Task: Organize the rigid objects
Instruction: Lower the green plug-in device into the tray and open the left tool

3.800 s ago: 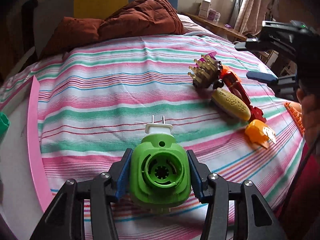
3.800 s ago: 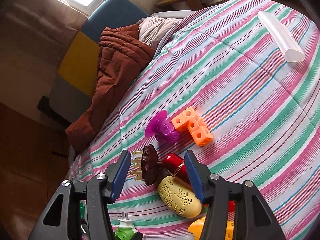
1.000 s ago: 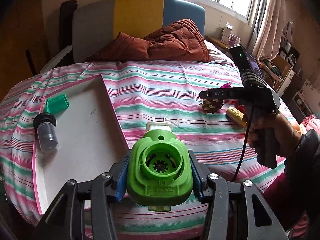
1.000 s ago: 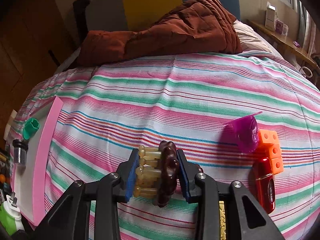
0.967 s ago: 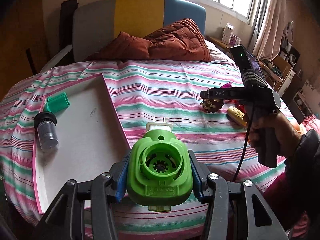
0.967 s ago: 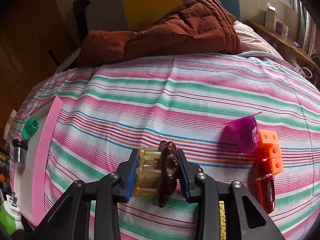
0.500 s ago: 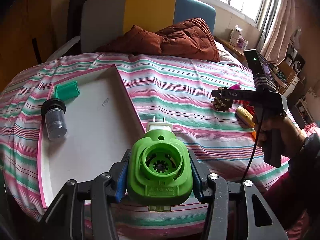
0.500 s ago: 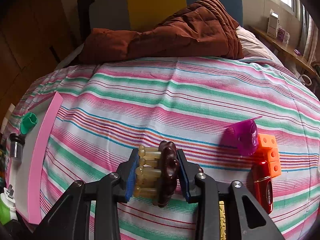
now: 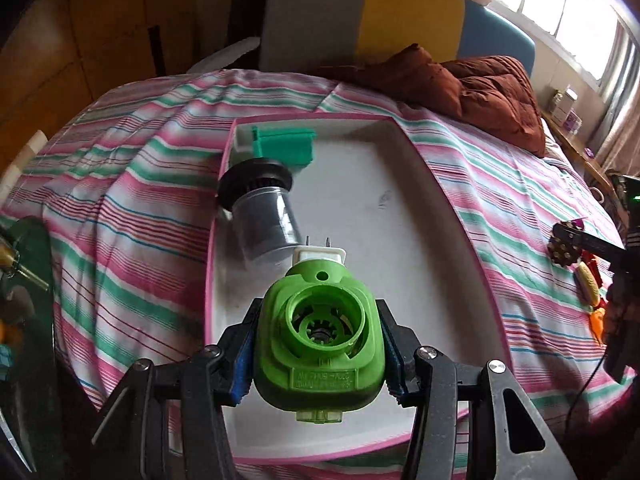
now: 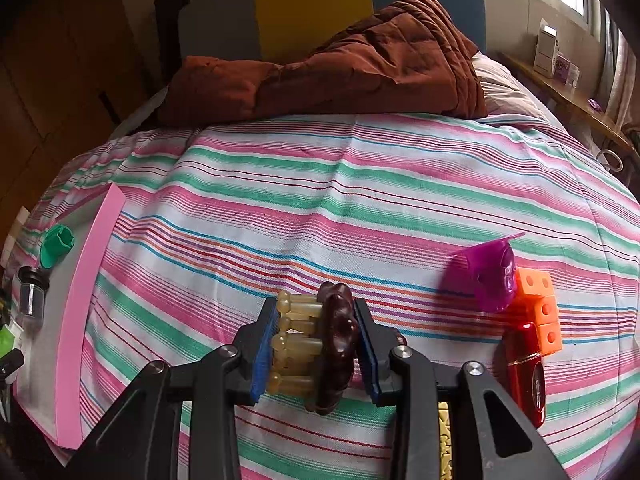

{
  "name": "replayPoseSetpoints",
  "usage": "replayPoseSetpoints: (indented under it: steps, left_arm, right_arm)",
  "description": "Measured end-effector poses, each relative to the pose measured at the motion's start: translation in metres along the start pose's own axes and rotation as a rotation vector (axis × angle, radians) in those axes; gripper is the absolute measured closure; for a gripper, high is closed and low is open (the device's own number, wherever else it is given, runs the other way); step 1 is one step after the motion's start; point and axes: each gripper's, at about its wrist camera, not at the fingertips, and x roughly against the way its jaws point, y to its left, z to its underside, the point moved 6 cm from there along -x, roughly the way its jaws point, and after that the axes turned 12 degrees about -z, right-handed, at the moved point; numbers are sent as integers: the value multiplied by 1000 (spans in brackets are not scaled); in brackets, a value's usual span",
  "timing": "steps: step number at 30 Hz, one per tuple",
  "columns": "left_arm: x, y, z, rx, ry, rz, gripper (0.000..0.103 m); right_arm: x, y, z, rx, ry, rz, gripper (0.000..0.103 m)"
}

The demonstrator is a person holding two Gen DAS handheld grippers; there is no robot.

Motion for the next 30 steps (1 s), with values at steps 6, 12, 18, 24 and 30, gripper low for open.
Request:
replayPoseSetpoints:
  steps: [6,12,18,24,30]
  left_arm:
    - [-15,13,4,16,13,-34,50]
    - [-2,13,2,3,-41,-60,49]
    - [21,9,-6,-9,-113,-86,47]
    - [36,-3,-10,-22,-140,-57,45]
    - [44,-10,-8,-30,-152,-41,45]
  right_arm:
    - [0,0,0,6,1,2,67]
    - [0,0,0,8,0,4,67]
    - [0,1,0,16,-2,13,67]
    - [0,2,1,36,-7,25,67]
    - [-1,3,2,45,-15,32,67]
